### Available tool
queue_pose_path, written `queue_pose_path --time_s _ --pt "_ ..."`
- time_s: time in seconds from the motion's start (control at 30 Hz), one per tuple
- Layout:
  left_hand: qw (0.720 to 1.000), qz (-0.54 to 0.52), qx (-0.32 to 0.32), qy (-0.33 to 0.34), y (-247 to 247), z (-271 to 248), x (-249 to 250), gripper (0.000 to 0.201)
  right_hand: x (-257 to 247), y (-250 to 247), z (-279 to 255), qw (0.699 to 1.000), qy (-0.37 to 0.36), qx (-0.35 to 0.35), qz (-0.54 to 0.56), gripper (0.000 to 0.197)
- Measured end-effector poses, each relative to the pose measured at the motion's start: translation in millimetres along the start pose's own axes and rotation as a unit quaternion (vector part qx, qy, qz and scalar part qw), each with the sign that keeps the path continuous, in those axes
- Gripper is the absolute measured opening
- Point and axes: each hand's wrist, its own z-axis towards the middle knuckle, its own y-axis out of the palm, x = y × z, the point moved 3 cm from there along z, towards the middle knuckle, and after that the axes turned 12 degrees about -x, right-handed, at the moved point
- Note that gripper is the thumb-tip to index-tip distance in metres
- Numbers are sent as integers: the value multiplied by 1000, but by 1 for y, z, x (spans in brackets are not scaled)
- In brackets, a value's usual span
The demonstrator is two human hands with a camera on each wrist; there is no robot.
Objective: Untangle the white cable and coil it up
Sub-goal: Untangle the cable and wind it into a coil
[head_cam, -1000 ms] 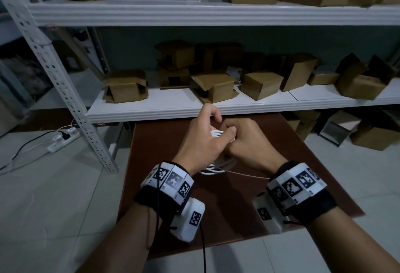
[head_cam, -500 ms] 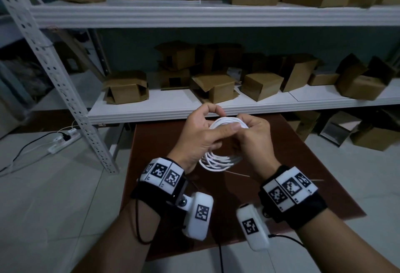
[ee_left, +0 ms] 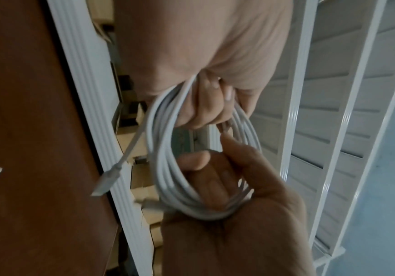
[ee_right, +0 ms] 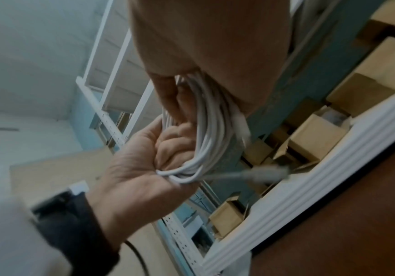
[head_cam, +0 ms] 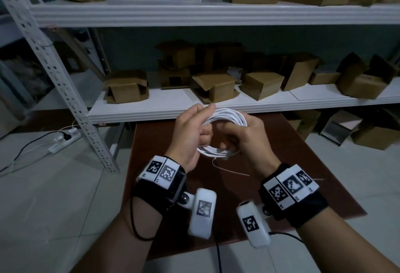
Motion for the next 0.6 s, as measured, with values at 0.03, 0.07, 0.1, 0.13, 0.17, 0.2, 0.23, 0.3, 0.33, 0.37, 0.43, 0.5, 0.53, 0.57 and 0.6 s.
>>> queue_pose_path --time_s 0.03,0.07,0.1,0.13,0.17,0.2,0.23,0.3,0.33,0.37,0.43,0.5,0.53,0.57,0.6 --pt "1000 31 4 1 -2 0 3 34 -1 -1 0 1000 4 -19 -22 17" --pt "998 64 4 1 -3 1 5 33 -2 -2 1 998 7 -37 -49 13" --pt "995 97 3 -3 -4 1 6 26 -4 -4 1 995 10 -56 -84 7" --pt "993 119 -3 -10 -4 1 6 16 -5 -6 2 990 13 -73 -124 5" --pt "992 128 -5 -20 -3 1 6 12 -6 -8 2 983 20 -90 -159 8" --pt "992 126 -8 -30 -3 1 5 16 -6 -10 3 977 27 -106 -186 11" --pt "992 123 -11 -37 -3 1 4 18 -7 -12 3 971 34 -122 -204 16" --pt "990 134 -23 -46 -1 1 3 21 -7 -17 4 966 50 -148 -205 14" --pt "988 145 -31 -51 0 1 2 23 -8 -18 5 967 52 -155 -195 10" --pt "985 156 -36 -58 1 1 1 25 -8 -19 5 969 50 -150 -192 13" --pt "981 181 -40 -62 3 1 -2 27 -7 -20 8 967 39 -133 -213 18" --pt "974 214 -36 -67 7 0 -7 29 -4 -19 8 959 41 -120 -252 27" --pt "970 230 -31 -69 8 0 -9 29 -1 -18 7 958 51 -116 -258 30" --pt "968 238 -25 -72 9 0 -12 29 2 -16 6 959 63 -113 -251 29" --pt "968 237 -20 -78 8 1 -14 29 4 -14 5 962 73 -109 -238 22"
